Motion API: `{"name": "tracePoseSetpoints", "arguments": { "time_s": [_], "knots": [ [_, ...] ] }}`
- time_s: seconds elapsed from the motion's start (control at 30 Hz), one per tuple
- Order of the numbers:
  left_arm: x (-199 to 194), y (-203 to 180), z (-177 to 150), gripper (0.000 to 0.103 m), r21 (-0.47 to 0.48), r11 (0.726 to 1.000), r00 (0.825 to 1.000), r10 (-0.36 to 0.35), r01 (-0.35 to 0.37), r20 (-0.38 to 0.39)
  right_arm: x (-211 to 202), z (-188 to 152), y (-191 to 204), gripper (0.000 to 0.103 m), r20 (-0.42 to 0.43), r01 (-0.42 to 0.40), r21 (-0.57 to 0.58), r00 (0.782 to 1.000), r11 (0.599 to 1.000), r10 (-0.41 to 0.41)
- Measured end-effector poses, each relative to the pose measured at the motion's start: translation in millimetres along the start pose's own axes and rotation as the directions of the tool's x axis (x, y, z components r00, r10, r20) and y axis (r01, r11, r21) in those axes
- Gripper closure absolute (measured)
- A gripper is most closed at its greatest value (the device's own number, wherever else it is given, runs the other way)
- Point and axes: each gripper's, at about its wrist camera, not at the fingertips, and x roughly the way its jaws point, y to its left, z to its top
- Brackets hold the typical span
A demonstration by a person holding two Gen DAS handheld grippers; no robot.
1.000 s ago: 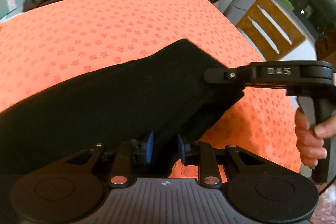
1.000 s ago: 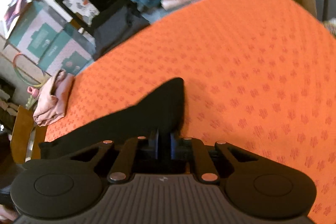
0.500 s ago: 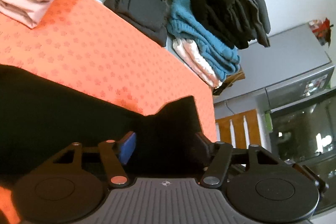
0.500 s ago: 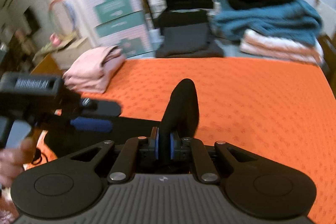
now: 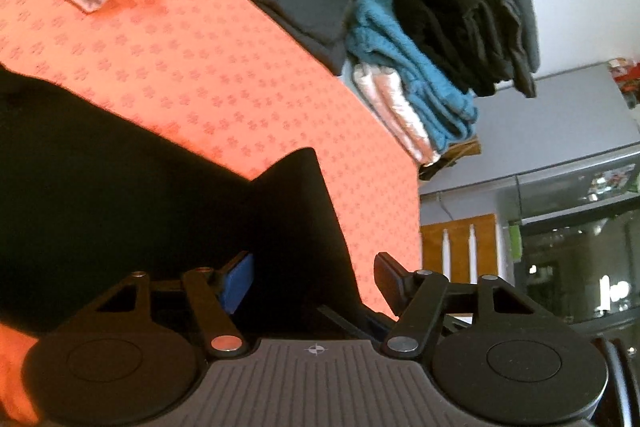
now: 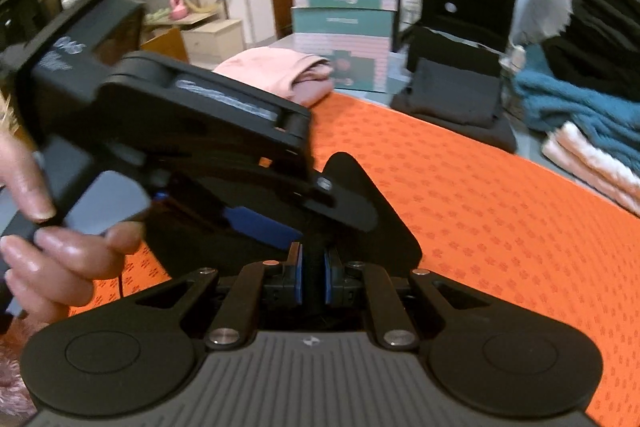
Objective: Fold clothes
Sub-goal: 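Lay the fold down and open the right gripper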
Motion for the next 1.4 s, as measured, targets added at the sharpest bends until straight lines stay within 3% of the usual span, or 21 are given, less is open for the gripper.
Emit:
{"name": "tracePoseSetpoints", "arguments": {
  "time_s": [0.2, 0.33, 0.4, 0.53, 0.7, 0.77, 1.1, 1.4],
  "knots": [
    [0, 5, -2, 0.059, 0.001, 1.0, 1.0, 0.029, -0.029, 0.003, 0, 1, 18, 0.091, -0.004, -0.011, -0.076, 1.0, 0.997, 0.01],
    [-1, 3, -3, 0.082, 0.018, 1.0, 1.0, 0.02, -0.02, 0.017, 0, 1, 18, 0.091, -0.005, -0.015, -0.077, 1.0, 0.997, 0.014],
    [-2, 1, -4, 0.087, 0.037, 0.999, 0.999, 0.022, -0.023, 0.027, -2, 1, 17, 0.091, -0.001, -0.026, -0.073, 1.0, 0.997, 0.026],
    [-4, -2, -4, 0.09, 0.065, 0.996, 0.998, 0.05, -0.053, 0.044, -4, 0, 16, 0.089, 0.007, -0.049, -0.065, 0.999, 0.997, 0.049],
    [-14, 9, 3, 0.09, 0.072, 0.995, 0.997, 0.062, -0.064, 0.035, -17, -4, 3, 0.059, 0.025, -0.112, -0.01, 0.993, 0.994, 0.113],
    [-20, 15, 7, 0.091, 0.079, 0.995, 0.998, 0.063, -0.065, 0.03, -22, -9, -10, 0.054, 0.013, -0.126, 0.053, 0.992, 0.991, 0.125],
    [-66, 65, 43, 0.091, 0.065, 0.991, 0.992, 0.111, -0.116, 0.064, -29, -45, -70, 0.053, -0.054, -0.039, 0.33, 0.997, 0.943, 0.06],
    [-88, 96, 61, 0.091, 0.055, 0.986, 0.985, 0.156, -0.16, 0.074, -22, -55, -79, 0.053, -0.101, 0.022, 0.37, 0.995, 0.929, 0.017]
  ]
}}
